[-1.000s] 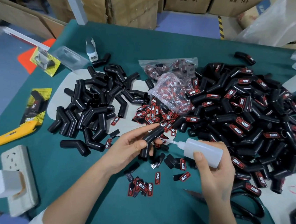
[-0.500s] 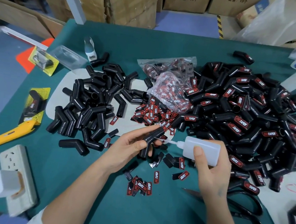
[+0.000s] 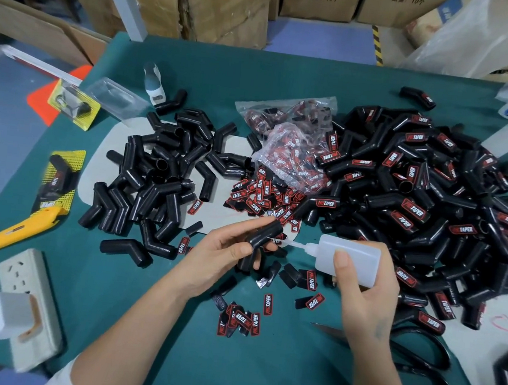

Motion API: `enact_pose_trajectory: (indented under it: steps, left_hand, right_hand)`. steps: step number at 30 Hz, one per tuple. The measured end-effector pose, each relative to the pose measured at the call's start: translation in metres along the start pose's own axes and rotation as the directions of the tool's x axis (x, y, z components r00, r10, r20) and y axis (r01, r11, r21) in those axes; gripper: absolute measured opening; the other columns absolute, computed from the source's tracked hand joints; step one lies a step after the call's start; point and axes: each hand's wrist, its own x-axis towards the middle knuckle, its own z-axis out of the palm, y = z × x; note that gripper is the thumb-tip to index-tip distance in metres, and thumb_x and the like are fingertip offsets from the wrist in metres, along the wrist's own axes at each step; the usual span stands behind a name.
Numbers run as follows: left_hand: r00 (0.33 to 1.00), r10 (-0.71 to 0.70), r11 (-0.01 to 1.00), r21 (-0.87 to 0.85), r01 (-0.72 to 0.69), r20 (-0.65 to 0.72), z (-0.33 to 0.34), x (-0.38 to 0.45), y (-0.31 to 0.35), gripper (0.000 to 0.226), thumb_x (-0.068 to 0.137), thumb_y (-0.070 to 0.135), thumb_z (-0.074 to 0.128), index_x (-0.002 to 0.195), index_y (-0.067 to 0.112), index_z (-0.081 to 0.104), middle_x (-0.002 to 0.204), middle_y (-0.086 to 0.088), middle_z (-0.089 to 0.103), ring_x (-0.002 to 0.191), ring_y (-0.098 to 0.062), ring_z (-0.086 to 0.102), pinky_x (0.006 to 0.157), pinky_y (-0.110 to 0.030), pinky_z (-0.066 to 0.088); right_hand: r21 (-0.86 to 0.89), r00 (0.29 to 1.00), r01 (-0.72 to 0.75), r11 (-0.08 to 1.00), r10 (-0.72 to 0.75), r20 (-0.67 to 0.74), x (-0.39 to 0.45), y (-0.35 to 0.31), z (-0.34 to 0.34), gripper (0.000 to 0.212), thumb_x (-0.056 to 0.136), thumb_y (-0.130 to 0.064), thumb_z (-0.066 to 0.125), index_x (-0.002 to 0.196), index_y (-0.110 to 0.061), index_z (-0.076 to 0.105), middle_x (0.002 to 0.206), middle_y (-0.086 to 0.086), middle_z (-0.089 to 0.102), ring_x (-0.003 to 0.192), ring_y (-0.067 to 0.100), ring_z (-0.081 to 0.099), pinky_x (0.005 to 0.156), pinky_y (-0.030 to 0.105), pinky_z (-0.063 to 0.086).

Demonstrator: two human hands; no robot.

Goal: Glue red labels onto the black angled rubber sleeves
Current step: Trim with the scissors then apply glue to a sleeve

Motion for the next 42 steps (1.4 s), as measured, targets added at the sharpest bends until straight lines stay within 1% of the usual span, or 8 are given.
enact_pose_trajectory:
  steps: [4, 8, 13, 18, 21, 27, 32, 42]
  left_hand:
    - [1.000, 0.001, 1.000, -0.023, -0.001, -0.004, 0.0013, -0.0001, -0.0005, 0.068, 0.089, 0.051, 0.078, 0.150, 0.026, 0.059, 0.122, -0.015, 0.072, 0.081, -0.021, 0.057, 0.080, -0.035, 0.045]
    - [1.000, 0.000, 1.000, -0.015, 0.000, -0.003, 0.0012, -0.0002, -0.0007, 0.069, 0.090, 0.051, 0.078, 0.150, 0.024, 0.058, 0.120, -0.015, 0.071, 0.081, -0.021, 0.058, 0.080, -0.038, 0.042]
    - [1.000, -0.004, 1.000, -0.010, 0.004, -0.010, -0.0003, -0.0004, -0.0007, 0.068, 0.090, 0.050, 0.078, 0.150, 0.025, 0.058, 0.121, -0.016, 0.071, 0.081, -0.021, 0.058, 0.081, -0.038, 0.043]
    - [1.000, 0.006, 1.000, 0.015, -0.006, -0.021, -0.0018, 0.0011, -0.0022, 0.069, 0.089, 0.049, 0.079, 0.150, 0.023, 0.058, 0.120, -0.016, 0.072, 0.080, -0.021, 0.057, 0.080, -0.031, 0.047]
    - [0.999, 0.009, 1.000, 0.022, -0.008, -0.031, -0.0031, 0.0017, -0.0040, 0.070, 0.089, 0.049, 0.079, 0.150, 0.023, 0.058, 0.122, -0.020, 0.071, 0.082, -0.022, 0.056, 0.079, -0.033, 0.046]
    - [1.000, 0.007, 0.999, 0.033, -0.006, -0.024, -0.0040, 0.0014, -0.0045, 0.069, 0.090, 0.048, 0.078, 0.150, 0.023, 0.058, 0.121, -0.019, 0.071, 0.082, -0.021, 0.058, 0.079, -0.032, 0.047]
    - [1.000, 0.013, 0.999, 0.038, -0.012, -0.021, -0.0028, 0.0011, -0.0043, 0.068, 0.090, 0.049, 0.078, 0.150, 0.024, 0.058, 0.120, -0.017, 0.072, 0.081, -0.021, 0.058, 0.079, -0.032, 0.047]
    - [1.000, 0.004, 1.000, 0.011, -0.003, -0.018, 0.0002, -0.0011, 0.0006, 0.067, 0.088, 0.050, 0.079, 0.148, 0.027, 0.060, 0.119, -0.015, 0.073, 0.081, -0.019, 0.060, 0.081, -0.028, 0.050]
  right_hand:
    - [-0.011, 1.000, 0.022, 1.000, -0.022, 0.018, -0.0006, -0.0016, -0.0001, 0.006, 0.089, -0.054, 0.064, 0.093, -0.052, 0.060, 0.089, -0.020, 0.069, 0.074, -0.001, 0.064, 0.061, 0.010, 0.047]
    - [0.001, 1.000, 0.009, 1.000, -0.009, -0.006, 0.0000, -0.0010, -0.0016, 0.008, 0.088, -0.056, 0.064, 0.095, -0.052, 0.060, 0.090, -0.017, 0.070, 0.075, 0.002, 0.065, 0.064, 0.012, 0.048]
    - [-0.019, 0.999, 0.036, 0.999, -0.036, 0.013, -0.0019, -0.0026, -0.0017, 0.007, 0.089, -0.054, 0.064, 0.095, -0.053, 0.059, 0.091, -0.020, 0.069, 0.076, 0.000, 0.066, 0.060, 0.009, 0.047]
    - [-0.019, 0.999, 0.041, 0.999, -0.041, 0.001, -0.0020, -0.0042, -0.0011, 0.008, 0.088, -0.054, 0.064, 0.095, -0.054, 0.059, 0.090, -0.022, 0.069, 0.076, -0.001, 0.066, 0.061, 0.007, 0.046]
    - [-0.014, 0.998, 0.064, 0.998, -0.064, 0.007, -0.0022, -0.0075, -0.0004, 0.010, 0.088, -0.050, 0.064, 0.095, -0.056, 0.060, 0.090, -0.025, 0.069, 0.075, -0.005, 0.065, 0.057, 0.005, 0.045]
    - [-0.008, 0.998, 0.060, 0.998, -0.060, 0.008, -0.0025, -0.0070, -0.0011, 0.010, 0.088, -0.051, 0.065, 0.095, -0.055, 0.060, 0.091, -0.025, 0.069, 0.077, -0.004, 0.066, 0.057, 0.006, 0.046]
    - [-0.011, 0.999, 0.042, 0.999, -0.042, -0.011, -0.0021, -0.0036, -0.0016, 0.009, 0.087, -0.054, 0.065, 0.095, -0.054, 0.060, 0.092, -0.022, 0.070, 0.078, 0.000, 0.066, 0.063, 0.009, 0.048]
    - [-0.025, 0.998, 0.067, 0.997, -0.067, 0.006, -0.0021, -0.0052, -0.0013, 0.011, 0.089, -0.050, 0.064, 0.096, -0.057, 0.059, 0.094, -0.024, 0.069, 0.080, -0.004, 0.066, 0.063, 0.006, 0.046]
